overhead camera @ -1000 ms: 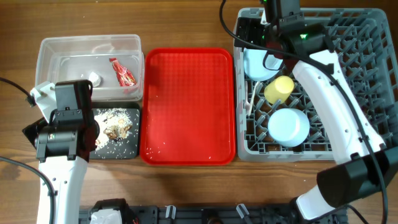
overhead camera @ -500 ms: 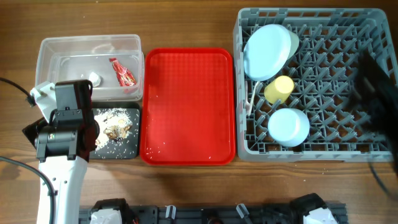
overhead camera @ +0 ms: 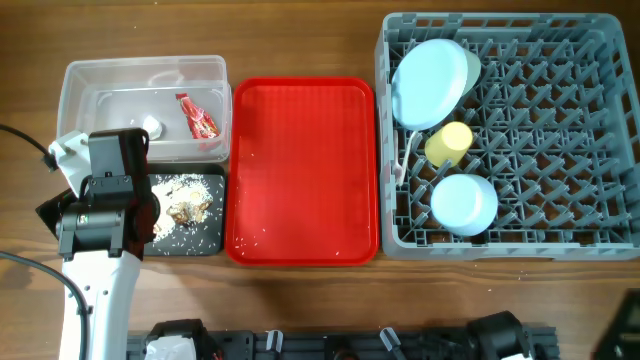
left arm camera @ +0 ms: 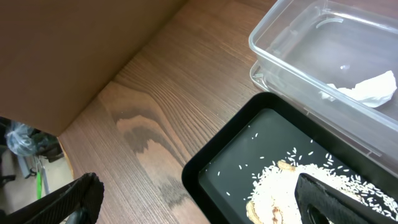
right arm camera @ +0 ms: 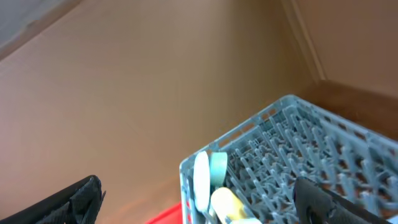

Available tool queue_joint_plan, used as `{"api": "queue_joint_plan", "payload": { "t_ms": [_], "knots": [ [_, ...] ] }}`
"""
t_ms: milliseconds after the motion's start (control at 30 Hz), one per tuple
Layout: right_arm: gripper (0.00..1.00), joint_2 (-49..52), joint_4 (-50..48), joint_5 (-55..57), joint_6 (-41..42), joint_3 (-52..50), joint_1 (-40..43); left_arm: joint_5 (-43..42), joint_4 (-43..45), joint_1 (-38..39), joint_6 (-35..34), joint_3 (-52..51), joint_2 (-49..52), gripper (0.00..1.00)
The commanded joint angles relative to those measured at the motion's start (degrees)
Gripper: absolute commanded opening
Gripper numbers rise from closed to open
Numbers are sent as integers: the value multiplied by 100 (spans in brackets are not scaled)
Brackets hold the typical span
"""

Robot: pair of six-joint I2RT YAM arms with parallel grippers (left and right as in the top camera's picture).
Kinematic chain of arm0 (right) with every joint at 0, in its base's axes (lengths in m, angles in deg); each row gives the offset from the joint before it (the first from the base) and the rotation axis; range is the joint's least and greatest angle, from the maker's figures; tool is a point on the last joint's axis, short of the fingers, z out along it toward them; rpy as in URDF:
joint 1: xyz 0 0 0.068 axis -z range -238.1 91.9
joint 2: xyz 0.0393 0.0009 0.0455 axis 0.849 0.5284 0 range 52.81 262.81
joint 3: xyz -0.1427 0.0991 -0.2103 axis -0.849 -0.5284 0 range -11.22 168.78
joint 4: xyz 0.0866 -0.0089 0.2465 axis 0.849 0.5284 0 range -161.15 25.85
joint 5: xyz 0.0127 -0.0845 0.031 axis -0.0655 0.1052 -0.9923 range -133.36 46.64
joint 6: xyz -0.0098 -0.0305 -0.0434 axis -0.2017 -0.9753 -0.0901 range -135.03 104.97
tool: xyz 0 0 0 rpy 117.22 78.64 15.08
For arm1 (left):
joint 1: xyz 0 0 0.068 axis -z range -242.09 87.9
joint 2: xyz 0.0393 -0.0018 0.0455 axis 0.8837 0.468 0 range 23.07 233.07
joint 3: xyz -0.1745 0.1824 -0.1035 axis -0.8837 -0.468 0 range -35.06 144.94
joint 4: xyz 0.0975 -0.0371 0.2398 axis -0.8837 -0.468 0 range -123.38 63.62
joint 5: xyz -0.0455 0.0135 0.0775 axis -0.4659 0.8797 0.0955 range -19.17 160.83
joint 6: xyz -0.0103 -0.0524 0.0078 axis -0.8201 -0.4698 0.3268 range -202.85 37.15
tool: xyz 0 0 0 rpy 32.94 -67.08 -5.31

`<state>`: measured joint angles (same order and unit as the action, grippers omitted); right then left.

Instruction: Sort waste into correct bins and load items into the dishwasher rack

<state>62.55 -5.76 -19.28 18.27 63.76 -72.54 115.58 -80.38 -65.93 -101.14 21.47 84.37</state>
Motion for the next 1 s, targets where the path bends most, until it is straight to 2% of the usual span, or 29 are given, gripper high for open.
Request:
{"api": "queue_joint_plan", "payload": {
  "t_ms": [0, 100, 267, 367, 400, 533, 633, 733, 833, 967],
  "knots": [
    [100, -407, -905, 313, 741, -1504, 61, 92, 15, -31, 26, 44, 0, 100],
    [100, -651, -2973, 286, 737, -3128, 59, 92, 15, -31, 26, 44, 0, 100],
    [100, -739, -7875, -249, 721, -6188, 66, 92, 15, -31, 26, 44, 0, 100],
    [100, -739, -9722, -487, 721, -7390, 66, 92, 15, -31, 26, 44, 0, 100],
    [100, -745, -9466, -621, 649, -7436, 68, 92, 15, -31, 26, 44, 0, 100],
    [100, -754, -9092, -1342, -638, -7464, 118, 92, 15, -31, 26, 44, 0, 100],
    [100, -955, -7796, -1799, -1252, -7464, 118, 92, 15, -31, 26, 44, 0, 100],
    [100, -955, -6620, -1751, -1257, -7466, 127, 92, 15, -31, 26, 44, 0, 100],
    [100, -957, -6616, -1910, -1991, -7466, 129, 92, 13, -31, 26, 44, 0, 100],
    [100, -957, -6620, -1908, -1967, -7466, 164, 92, 15, -31, 26, 44, 0, 100]
  ]
}}
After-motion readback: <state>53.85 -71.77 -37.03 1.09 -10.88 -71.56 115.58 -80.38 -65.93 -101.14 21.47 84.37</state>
